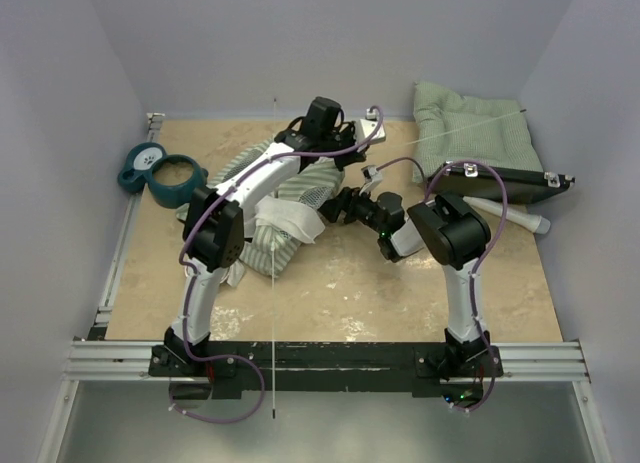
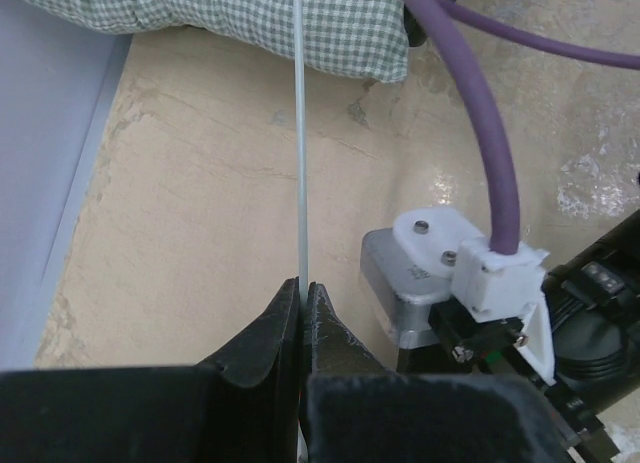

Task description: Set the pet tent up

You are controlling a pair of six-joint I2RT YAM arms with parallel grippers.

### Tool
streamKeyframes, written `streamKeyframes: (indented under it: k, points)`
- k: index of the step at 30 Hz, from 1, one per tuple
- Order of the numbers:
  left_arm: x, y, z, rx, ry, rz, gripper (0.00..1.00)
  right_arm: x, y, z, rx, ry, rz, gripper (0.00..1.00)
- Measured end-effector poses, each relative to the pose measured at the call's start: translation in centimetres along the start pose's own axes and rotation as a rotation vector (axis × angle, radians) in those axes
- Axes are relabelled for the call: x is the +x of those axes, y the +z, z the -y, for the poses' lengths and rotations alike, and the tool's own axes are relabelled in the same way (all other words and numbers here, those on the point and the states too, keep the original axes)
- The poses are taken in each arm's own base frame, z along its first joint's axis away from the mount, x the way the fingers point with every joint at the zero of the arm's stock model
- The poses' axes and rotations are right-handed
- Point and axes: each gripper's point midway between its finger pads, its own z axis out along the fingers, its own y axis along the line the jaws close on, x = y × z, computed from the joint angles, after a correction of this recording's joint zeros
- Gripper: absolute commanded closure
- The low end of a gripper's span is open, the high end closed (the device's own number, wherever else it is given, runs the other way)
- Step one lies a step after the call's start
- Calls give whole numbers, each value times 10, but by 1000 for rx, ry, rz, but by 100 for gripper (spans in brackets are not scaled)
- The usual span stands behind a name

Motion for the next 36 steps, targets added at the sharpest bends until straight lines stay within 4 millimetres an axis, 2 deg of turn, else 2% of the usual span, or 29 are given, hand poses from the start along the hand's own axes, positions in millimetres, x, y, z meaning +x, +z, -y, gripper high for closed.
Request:
streamKeyframes:
  k: [2, 5, 7, 10, 12, 13, 16, 19, 23, 27, 32, 36]
  points:
    - [1, -1, 1, 7, -14, -2, 100, 7, 4, -1, -32, 3, -21, 42]
    - [2, -3, 0, 10, -24, 0, 100, 16, 6, -5, -74, 18, -55, 84]
    - [3, -6, -1, 9, -28, -2, 100, 19, 6, -11, -106, 28, -74, 100]
    - [2, -13, -3, 3, -32, 0, 100, 16, 3, -23, -148, 43, -90, 100]
    - [-1, -21, -5, -3, -34, 0, 100, 3, 2, -35, -176, 37, -77, 100]
    - [-4, -27, -7, -9, -33, 3, 100, -7, 1, -45, -198, 28, -64, 100]
    - [-20, -47, -14, -36, -20, 24, 100, -58, -6, -87, -281, -28, 26, 100]
    - [-44, -72, -22, -76, 7, 64, 100, -114, -21, -135, -380, -95, 136, 100]
    - [-86, -111, -30, -136, 58, 134, 100, -168, -37, -182, -478, -156, 242, 100]
    - [-130, -149, -33, -190, 97, 211, 100, -199, -49, -214, -540, -189, 291, 100]
    - [-176, -196, -33, -277, 137, 308, 100, -237, -65, -251, -590, -237, 337, 100]
    - [-206, -237, -25, -353, 166, 412, 100, -265, -75, -274, -595, -300, 368, 100]
